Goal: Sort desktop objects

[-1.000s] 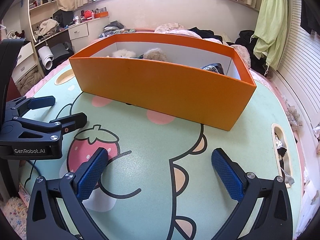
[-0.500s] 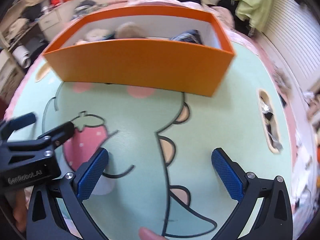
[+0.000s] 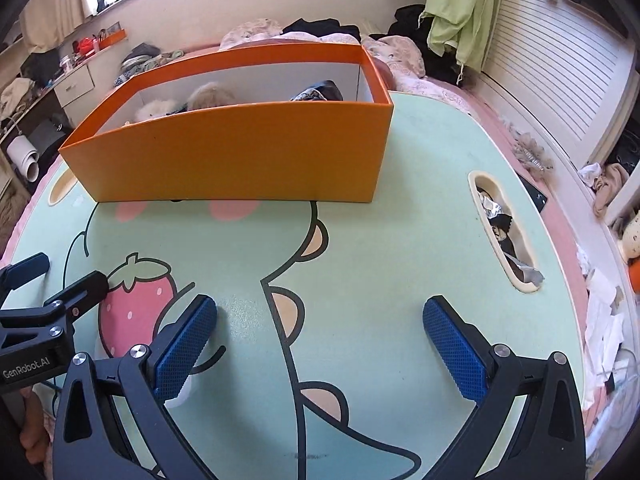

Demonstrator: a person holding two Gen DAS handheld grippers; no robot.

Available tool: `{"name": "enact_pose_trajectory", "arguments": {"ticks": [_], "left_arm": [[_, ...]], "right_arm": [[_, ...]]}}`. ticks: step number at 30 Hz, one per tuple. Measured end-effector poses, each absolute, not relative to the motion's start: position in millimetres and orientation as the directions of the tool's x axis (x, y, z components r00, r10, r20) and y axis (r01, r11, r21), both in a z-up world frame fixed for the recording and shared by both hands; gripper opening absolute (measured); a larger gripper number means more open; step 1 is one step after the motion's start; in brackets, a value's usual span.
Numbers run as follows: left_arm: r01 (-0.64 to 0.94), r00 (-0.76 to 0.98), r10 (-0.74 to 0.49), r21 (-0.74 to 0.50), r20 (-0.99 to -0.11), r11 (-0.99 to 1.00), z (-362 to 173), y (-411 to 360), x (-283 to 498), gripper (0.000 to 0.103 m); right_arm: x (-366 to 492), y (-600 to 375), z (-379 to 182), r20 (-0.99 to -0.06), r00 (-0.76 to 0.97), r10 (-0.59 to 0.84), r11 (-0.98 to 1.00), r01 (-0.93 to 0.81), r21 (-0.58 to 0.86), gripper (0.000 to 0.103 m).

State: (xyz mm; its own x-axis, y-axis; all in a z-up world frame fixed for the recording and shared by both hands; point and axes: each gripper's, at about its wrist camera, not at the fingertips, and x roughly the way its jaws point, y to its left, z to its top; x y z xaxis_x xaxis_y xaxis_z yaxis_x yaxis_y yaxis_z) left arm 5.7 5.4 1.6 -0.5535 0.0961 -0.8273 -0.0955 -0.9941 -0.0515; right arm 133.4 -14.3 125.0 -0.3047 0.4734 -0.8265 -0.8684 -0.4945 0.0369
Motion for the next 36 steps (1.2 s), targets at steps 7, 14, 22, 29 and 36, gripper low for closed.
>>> {"name": "enact_pose_trajectory", "arguments": {"ticks": [7, 14, 22, 29, 36], "left_arm": [[-0.130, -0.552, 0.116, -0.052, -0.826, -0.990, 1, 5, 7, 0.103], [-0.198, -0.545, 0.140, -0.035, -0.827, -0.980, 1, 4, 6, 0.103], [-0.258, -0.537, 0.164, -0.023, -0.827, -0.966, 2, 4, 6, 0.103], [-0.323, -0.531, 0.187, -0.007, -0.827, -0.946, 2, 4, 8, 0.103], [-0.428, -0.542, 0.252, 0.005, -0.802, -0.904, 21, 2, 11, 0.068]], "right_arm": [[133, -15, 127, -0.819, -0.298, 0.490, -0.495, -0.869, 0.020, 0.103], [133, -15, 128, -0.819, -0.296, 0.492, -0.491, -0.871, 0.019, 0.103], [134, -14, 128, -0.818, -0.296, 0.493, -0.488, -0.873, 0.021, 0.103], [132, -15, 130, -0.817, -0.298, 0.494, -0.489, -0.872, 0.023, 0.103], [132, -16, 136, -0.810, -0.302, 0.503, -0.485, -0.874, 0.024, 0.096]]}}
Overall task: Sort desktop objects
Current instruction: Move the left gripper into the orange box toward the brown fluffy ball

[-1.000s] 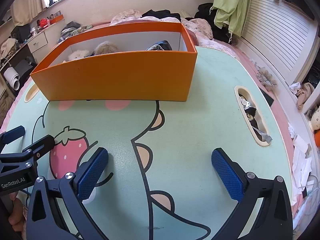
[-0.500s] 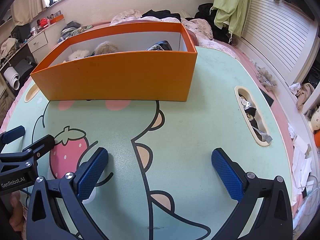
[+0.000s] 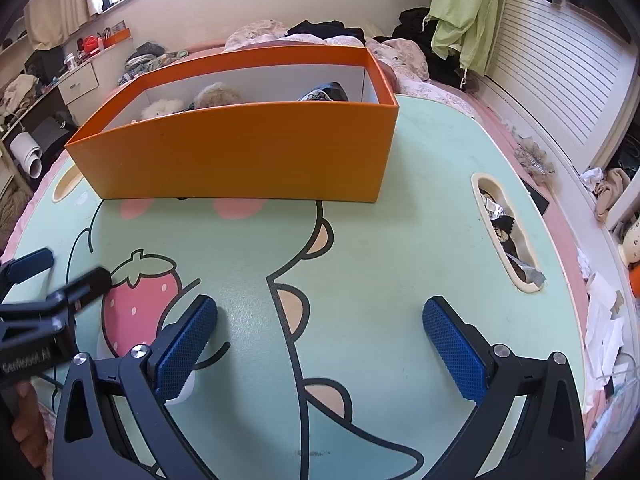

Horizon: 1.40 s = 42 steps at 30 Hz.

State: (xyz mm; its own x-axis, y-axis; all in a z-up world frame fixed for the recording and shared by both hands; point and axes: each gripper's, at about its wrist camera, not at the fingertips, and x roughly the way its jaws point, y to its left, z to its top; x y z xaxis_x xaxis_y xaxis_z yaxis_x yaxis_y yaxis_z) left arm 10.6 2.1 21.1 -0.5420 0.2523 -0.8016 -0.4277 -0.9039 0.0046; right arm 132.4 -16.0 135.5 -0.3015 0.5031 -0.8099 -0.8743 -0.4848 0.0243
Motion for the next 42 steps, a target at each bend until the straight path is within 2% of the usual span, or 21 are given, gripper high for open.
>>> {"name": "enact_pose_trajectory", "arguments": {"ticks": [1, 2, 3, 7, 9, 10, 11, 13, 15, 18, 20, 22, 23, 25, 27, 28, 33, 42], "left_arm": [[-0.450, -0.549, 0.272, 0.005, -0.790, -0.893, 32, 3, 11, 0.067], [-0.478, -0.555, 0.303, -0.001, -0.775, -0.879, 46, 4, 10, 0.067], [-0.509, -0.559, 0.344, -0.015, -0.754, -0.860, 63, 5, 7, 0.067], [-0.617, -0.504, 0.526, -0.141, -0.685, -0.775, 124, 25, -24, 0.067], [-0.651, -0.439, 0.521, -0.141, -0.732, -0.746, 131, 60, -52, 0.067], [-0.636, -0.450, 0.470, -0.097, -0.759, -0.765, 126, 77, -64, 0.063], [-0.608, -0.472, 0.403, -0.041, -0.784, -0.793, 119, 94, -74, 0.044], [-0.590, -0.422, 0.340, -0.030, -0.841, -0.807, 99, 119, -87, 0.023], [-0.592, -0.323, 0.353, -0.104, -0.878, -0.800, 82, 133, -93, 0.023], [-0.565, -0.393, 0.289, -0.019, -0.873, -0.825, 72, 143, -91, 0.026], [-0.533, -0.451, 0.233, 0.050, -0.862, -0.845, 64, 151, -95, 0.058], [-0.529, -0.447, 0.220, 0.057, -0.867, -0.847, 53, 155, -104, 0.058], [-0.530, -0.453, 0.214, 0.069, -0.865, -0.845, 49, 157, -105, 0.052], [-0.555, -0.492, 0.215, 0.114, -0.844, -0.824, 49, 162, -103, 0.048], [-0.589, -0.507, 0.246, 0.124, -0.826, -0.799, 53, 162, -97, 0.033], [-0.603, -0.505, 0.266, 0.115, -0.821, -0.789, 56, 161, -93, 0.009], [-0.637, -0.508, 0.325, 0.095, -0.798, -0.765, 70, 159, -88, 0.001], [-0.630, -0.483, 0.437, -0.045, -0.758, -0.775, 97, 126, -87, 0.001]], "right_arm": [[135, -18, 140, -0.796, -0.304, 0.523, -0.477, -0.879, 0.023, 0.079], [138, -20, 145, -0.783, -0.312, 0.539, -0.472, -0.881, 0.026, 0.069], [142, -21, 152, -0.764, -0.329, 0.555, -0.470, -0.882, 0.038, 0.068], [161, -31, 187, -0.655, -0.462, 0.598, -0.501, -0.853, 0.144, 0.067], [162, -32, 200, -0.627, -0.510, 0.588, -0.531, -0.829, 0.176, 0.067], [162, -33, 204, -0.623, -0.527, 0.577, -0.545, -0.818, 0.187, 0.067], [161, -33, 206, -0.621, -0.540, 0.568, -0.552, -0.810, 0.198, 0.067], [160, -34, 207, -0.621, -0.547, 0.561, -0.552, -0.806, 0.211, 0.067], [160, -34, 203, -0.628, -0.549, 0.551, -0.553, -0.804, 0.218, 0.067], [165, -28, 195, -0.646, -0.553, 0.527, -0.535, -0.806, 0.254, 0.067], [167, -27, 187, -0.656, -0.560, 0.506, -0.525, -0.803, 0.281, 0.067], [168, -26, 181, -0.664, -0.566, 0.488, -0.525, -0.798, 0.295, 0.067], [167, -26, 179, -0.669, -0.567, 0.481, -0.530, -0.796, 0.293, 0.067], [164, -29, 176, -0.675, -0.562, 0.478, -0.539, -0.794, 0.280, 0.067], [163, -31, 175, -0.677, -0.560, 0.478, -0.544, -0.794, 0.272, 0.067], [163, -31, 175, -0.676, -0.558, 0.482, -0.544, -0.795, 0.268, 0.067], [164, -36, 176, -0.671, -0.544, 0.504, -0.532, -0.807, 0.255, 0.067], [155, -36, 175, -0.675, -0.494, 0.549, -0.527, -0.831, 0.179, 0.067]]}}
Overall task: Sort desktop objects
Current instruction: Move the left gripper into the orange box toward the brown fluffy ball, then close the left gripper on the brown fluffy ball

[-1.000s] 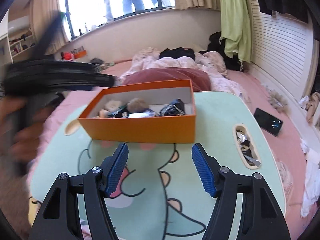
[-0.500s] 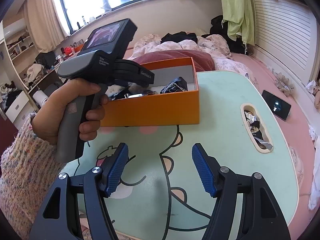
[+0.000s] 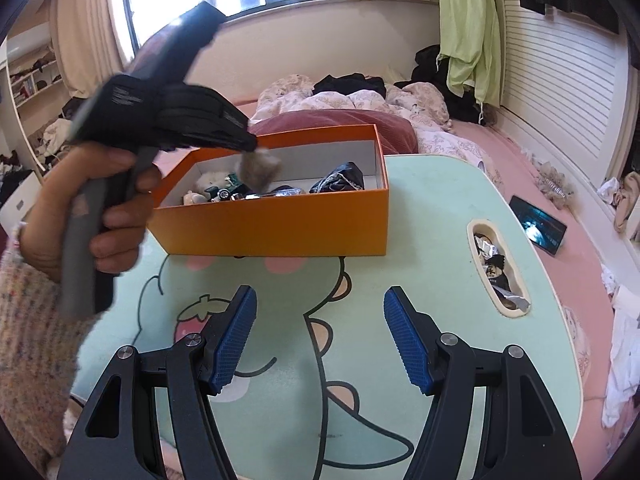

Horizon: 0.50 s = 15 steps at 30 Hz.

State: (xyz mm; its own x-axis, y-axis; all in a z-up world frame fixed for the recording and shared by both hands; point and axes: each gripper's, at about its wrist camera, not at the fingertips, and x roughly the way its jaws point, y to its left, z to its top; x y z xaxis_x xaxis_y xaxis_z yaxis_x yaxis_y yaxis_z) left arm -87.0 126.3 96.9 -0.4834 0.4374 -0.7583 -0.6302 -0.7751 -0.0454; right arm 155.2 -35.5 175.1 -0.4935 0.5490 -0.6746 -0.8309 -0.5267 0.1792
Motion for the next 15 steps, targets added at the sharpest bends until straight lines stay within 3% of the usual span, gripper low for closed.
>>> {"name": "enact_pose_trajectory", "arguments": {"ticks": [10, 12, 13, 15], "left_arm": [[-0.634, -0.455, 0.607, -0.241, -0.651, -0.734, 125, 27, -29, 0.001], [-0.622, -0.457, 0.601, -0.248, -0.656, -0.743, 114, 9, -20, 0.001], [-0.609, -0.473, 0.577, -0.227, -0.665, -0.760, 107, 3, -16, 0.001], [-0.567, -0.513, 0.506, -0.168, -0.693, -0.806, 90, -5, -14, 0.001]], "right_arm": [[133, -14, 138, -0.769, -0.389, 0.508, -0.505, -0.857, 0.100, 0.068], [126, -14, 135, -0.767, -0.385, 0.513, -0.518, -0.851, 0.081, 0.078], [121, -14, 132, -0.774, -0.371, 0.513, -0.527, -0.848, 0.057, 0.091], [114, -13, 129, -0.787, -0.365, 0.497, -0.546, -0.837, 0.043, 0.100]]}}
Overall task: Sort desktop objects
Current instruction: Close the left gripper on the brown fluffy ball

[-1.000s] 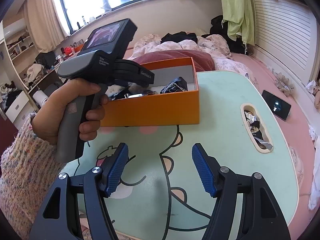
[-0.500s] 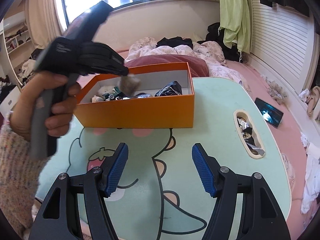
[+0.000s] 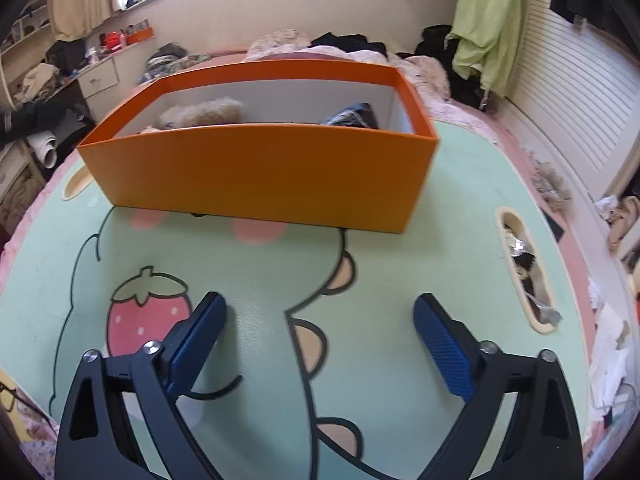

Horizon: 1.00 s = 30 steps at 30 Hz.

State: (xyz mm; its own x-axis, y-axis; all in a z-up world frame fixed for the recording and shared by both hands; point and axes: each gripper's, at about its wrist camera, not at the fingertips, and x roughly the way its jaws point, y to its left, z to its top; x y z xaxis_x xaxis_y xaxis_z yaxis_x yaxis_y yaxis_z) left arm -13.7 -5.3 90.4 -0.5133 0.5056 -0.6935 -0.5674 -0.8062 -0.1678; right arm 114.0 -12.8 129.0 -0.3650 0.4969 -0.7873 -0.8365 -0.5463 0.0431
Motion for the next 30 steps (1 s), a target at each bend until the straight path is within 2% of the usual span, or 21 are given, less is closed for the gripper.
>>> {"name": "enact_pose_trajectory", "arguments": {"ticks": [1, 3, 4, 6, 7, 8, 13, 15, 17, 21, 26, 27, 28, 30], "left_arm": [[-0.553, -0.511, 0.489, -0.165, -0.707, -0.817, 82, -7, -15, 0.001], [-0.544, -0.480, 0.506, -0.209, -0.717, -0.813, 74, -5, -23, 0.009], [-0.553, -0.460, 0.521, -0.228, -0.719, -0.802, 76, 0, -28, 0.018], [-0.587, -0.428, 0.552, -0.244, -0.716, -0.772, 89, 17, -40, 0.048], [-0.600, -0.421, 0.562, -0.246, -0.712, -0.762, 95, 26, -46, 0.067], [-0.603, -0.424, 0.558, -0.238, -0.714, -0.762, 99, 36, -52, 0.075], [-0.591, -0.398, 0.417, -0.119, -0.817, -0.798, 89, 90, -86, 0.074], [-0.582, -0.396, 0.341, -0.054, -0.853, -0.811, 73, 107, -95, 0.062], [-0.580, -0.371, 0.327, -0.058, -0.869, -0.813, 60, 117, -100, 0.048], [-0.570, -0.420, 0.274, 0.016, -0.865, -0.822, 54, 129, -97, 0.047], [-0.592, -0.454, 0.275, 0.056, -0.848, -0.804, 48, 135, -86, 0.048], [-0.600, -0.476, 0.262, 0.092, -0.839, -0.795, 46, 139, -83, 0.044], [-0.606, -0.498, 0.251, 0.126, -0.830, -0.785, 45, 143, -79, 0.031], [-0.609, -0.509, 0.253, 0.136, -0.823, -0.781, 43, 146, -76, 0.031]], "right_arm": [[114, -12, 128, -0.794, -0.360, 0.490, -0.546, -0.837, 0.042, 0.103], [114, -13, 128, -0.797, -0.356, 0.488, -0.544, -0.838, 0.041, 0.103], [114, -14, 128, -0.798, -0.353, 0.488, -0.542, -0.839, 0.039, 0.103], [112, -15, 128, -0.796, -0.358, 0.489, -0.549, -0.835, 0.038, 0.103], [110, -15, 129, -0.794, -0.364, 0.487, -0.557, -0.830, 0.039, 0.103], [109, -15, 129, -0.794, -0.370, 0.482, -0.567, -0.823, 0.040, 0.103], [104, -18, 128, -0.776, -0.408, 0.480, -0.610, -0.792, 0.039, 0.103], [101, -16, 126, -0.749, -0.449, 0.487, -0.644, -0.764, 0.040, 0.103], [100, -14, 126, -0.748, -0.453, 0.484, -0.642, -0.765, 0.048, 0.103], [96, -13, 127, -0.754, -0.439, 0.489, -0.630, -0.775, 0.043, 0.103], [101, -8, 131, -0.769, -0.432, 0.471, -0.589, -0.803, 0.090, 0.103], [100, -5, 131, -0.769, -0.430, 0.474, -0.576, -0.812, 0.099, 0.103], [98, 0, 131, -0.769, -0.414, 0.486, -0.557, -0.826, 0.093, 0.103], [93, 10, 128, -0.788, -0.354, 0.503, -0.523, -0.851, 0.048, 0.103]]}}
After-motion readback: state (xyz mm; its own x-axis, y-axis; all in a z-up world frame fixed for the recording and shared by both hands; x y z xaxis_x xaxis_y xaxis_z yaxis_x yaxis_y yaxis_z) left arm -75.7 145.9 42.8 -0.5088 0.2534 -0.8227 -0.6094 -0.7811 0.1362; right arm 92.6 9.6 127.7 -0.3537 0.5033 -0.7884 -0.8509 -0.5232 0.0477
